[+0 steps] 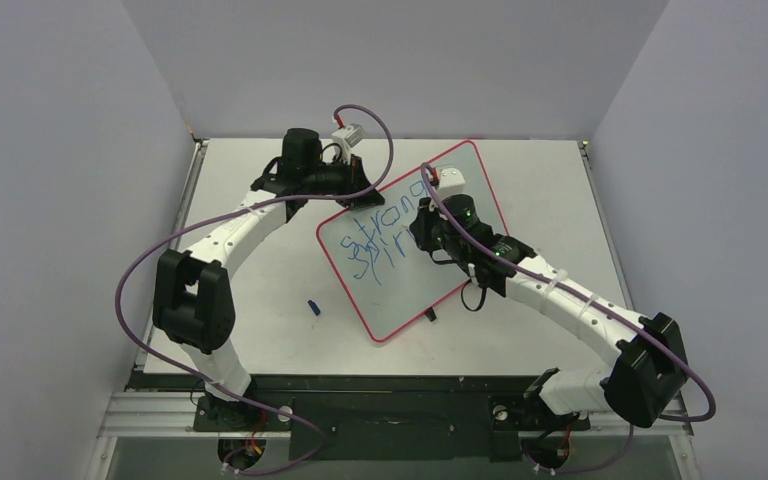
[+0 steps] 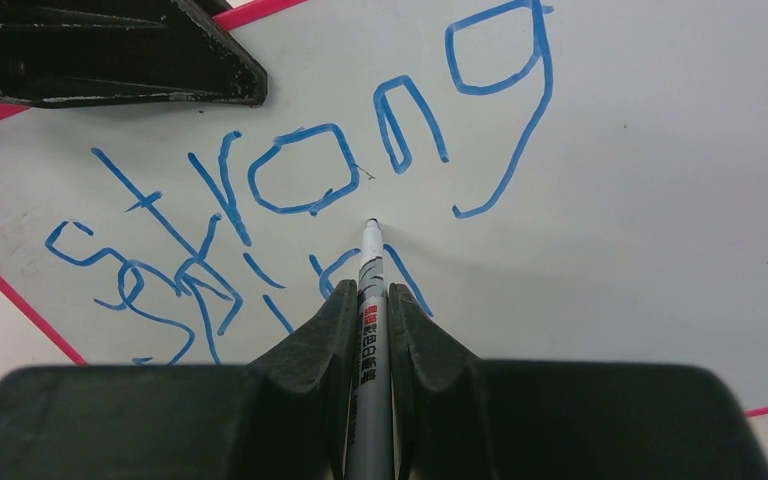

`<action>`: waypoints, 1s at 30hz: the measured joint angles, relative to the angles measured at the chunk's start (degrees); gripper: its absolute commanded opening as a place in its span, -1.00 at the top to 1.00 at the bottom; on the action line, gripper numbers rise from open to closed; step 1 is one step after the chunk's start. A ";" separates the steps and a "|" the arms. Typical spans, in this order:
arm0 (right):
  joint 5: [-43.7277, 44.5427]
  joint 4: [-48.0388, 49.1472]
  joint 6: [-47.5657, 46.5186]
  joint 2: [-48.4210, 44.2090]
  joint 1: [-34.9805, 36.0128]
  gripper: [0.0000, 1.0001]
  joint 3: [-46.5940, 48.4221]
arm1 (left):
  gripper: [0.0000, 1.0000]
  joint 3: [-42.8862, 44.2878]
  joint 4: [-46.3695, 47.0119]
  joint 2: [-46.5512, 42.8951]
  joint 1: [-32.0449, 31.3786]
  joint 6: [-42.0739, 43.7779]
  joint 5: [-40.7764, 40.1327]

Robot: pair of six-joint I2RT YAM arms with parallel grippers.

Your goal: Write a sentence on the whiteboard

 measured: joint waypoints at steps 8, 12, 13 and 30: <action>0.90 -1.60 -0.07 -2.03 -0.07 1.00 0.00 | 1.00 0.00 0.07 -0.11 -0.15 0.02 0.02; 1.70 -2.03 -0.24 -4.24 -0.26 1.00 0.00 | 1.00 0.00 0.04 -0.15 -0.22 0.02 0.02; 1.90 -2.03 -0.24 -4.63 -0.39 1.00 0.00 | 1.00 0.00 0.07 -0.15 -0.22 0.02 0.02; 2.69 -2.47 -0.24 -3.54 -0.72 1.00 -0.02 | 1.00 0.00 0.07 -0.15 -0.22 0.15 0.00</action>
